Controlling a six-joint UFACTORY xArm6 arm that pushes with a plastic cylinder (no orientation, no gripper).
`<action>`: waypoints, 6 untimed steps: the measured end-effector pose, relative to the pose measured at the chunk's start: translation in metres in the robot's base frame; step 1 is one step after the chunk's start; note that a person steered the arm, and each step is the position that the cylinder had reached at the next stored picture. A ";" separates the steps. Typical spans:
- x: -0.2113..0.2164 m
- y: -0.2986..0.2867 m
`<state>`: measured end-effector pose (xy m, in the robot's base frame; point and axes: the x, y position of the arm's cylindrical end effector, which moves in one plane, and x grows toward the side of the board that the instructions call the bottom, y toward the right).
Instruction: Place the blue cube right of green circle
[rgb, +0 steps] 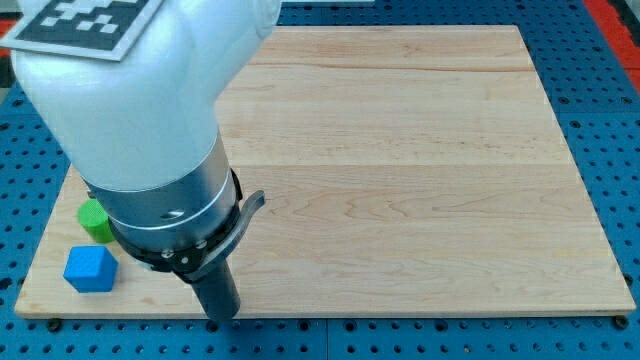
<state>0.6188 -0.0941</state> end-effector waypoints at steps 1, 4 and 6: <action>0.000 -0.034; -0.001 -0.142; -0.058 -0.081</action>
